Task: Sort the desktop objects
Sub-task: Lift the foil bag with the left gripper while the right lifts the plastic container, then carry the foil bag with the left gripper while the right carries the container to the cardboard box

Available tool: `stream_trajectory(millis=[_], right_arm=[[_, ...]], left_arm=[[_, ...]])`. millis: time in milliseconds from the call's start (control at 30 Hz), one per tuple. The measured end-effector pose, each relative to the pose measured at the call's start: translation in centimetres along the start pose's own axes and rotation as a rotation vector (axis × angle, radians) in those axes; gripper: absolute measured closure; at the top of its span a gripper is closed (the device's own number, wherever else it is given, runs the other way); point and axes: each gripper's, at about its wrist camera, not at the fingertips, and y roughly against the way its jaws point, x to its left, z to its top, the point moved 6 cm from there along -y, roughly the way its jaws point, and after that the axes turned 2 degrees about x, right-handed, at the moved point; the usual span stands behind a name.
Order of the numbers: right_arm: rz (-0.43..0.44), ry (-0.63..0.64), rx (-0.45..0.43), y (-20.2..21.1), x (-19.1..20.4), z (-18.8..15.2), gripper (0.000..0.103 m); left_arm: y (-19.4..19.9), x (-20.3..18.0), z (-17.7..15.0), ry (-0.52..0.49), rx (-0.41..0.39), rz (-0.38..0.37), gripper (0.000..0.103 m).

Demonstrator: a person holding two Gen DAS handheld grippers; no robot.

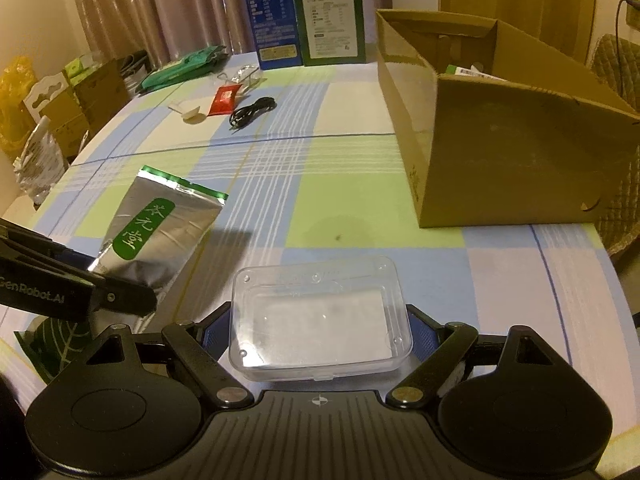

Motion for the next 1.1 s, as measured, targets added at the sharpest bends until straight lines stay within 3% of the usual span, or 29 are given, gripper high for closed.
stream_trajectory(millis=[1100], right_arm=[[-0.020,-0.033,-0.076,3.8,-1.2,2.6,0.019]], left_arm=[[4.1,-2.7,1.4,-0.010,-0.114,-0.012,0.058]])
